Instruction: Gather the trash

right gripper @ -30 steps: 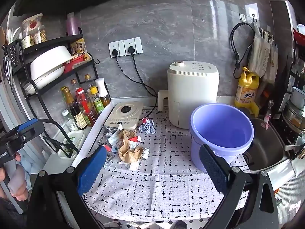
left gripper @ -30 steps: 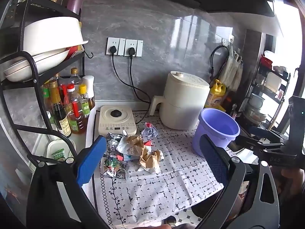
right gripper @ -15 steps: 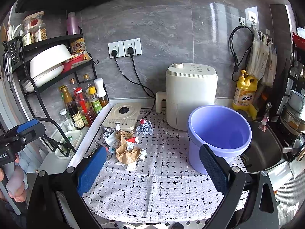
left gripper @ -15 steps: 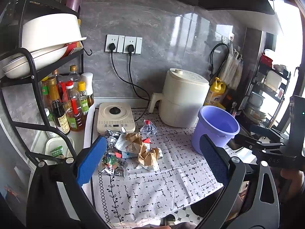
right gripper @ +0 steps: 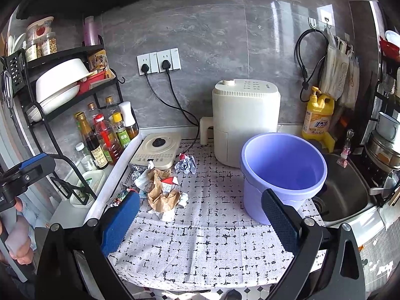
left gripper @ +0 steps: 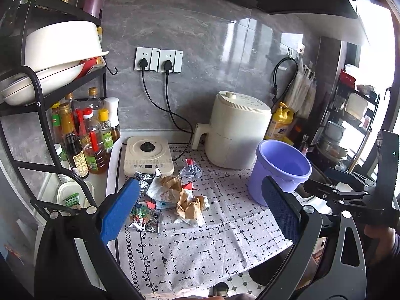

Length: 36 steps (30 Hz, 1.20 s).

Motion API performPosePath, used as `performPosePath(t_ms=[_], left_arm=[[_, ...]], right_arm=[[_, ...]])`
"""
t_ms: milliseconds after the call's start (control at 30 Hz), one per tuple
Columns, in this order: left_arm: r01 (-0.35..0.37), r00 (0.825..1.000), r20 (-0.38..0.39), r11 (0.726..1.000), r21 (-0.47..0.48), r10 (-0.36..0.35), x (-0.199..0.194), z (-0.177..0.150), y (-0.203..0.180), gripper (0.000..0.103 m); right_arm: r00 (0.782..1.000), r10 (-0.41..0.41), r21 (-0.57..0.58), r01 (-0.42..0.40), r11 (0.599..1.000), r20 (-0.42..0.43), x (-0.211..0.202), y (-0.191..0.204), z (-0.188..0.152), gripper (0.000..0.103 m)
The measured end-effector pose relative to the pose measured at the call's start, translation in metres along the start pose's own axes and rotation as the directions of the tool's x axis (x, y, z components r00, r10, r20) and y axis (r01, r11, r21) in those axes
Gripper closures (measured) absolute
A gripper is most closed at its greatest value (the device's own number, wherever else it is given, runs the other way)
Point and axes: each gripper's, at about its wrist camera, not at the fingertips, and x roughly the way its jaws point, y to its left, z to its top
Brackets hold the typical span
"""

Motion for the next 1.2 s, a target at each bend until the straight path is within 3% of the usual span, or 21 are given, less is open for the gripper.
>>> performPosePath(t_ms=[1200], left_arm=[[-0.026, 0.999, 0.019, 0.999, -0.021, 0.027, -0.015, 0.004, 0.019, 0.006]], right_arm=[[0.999, 0.047, -0.025, -0.047, 0.999, 0.022, -0.006, 0.02, 0.01, 0.008]])
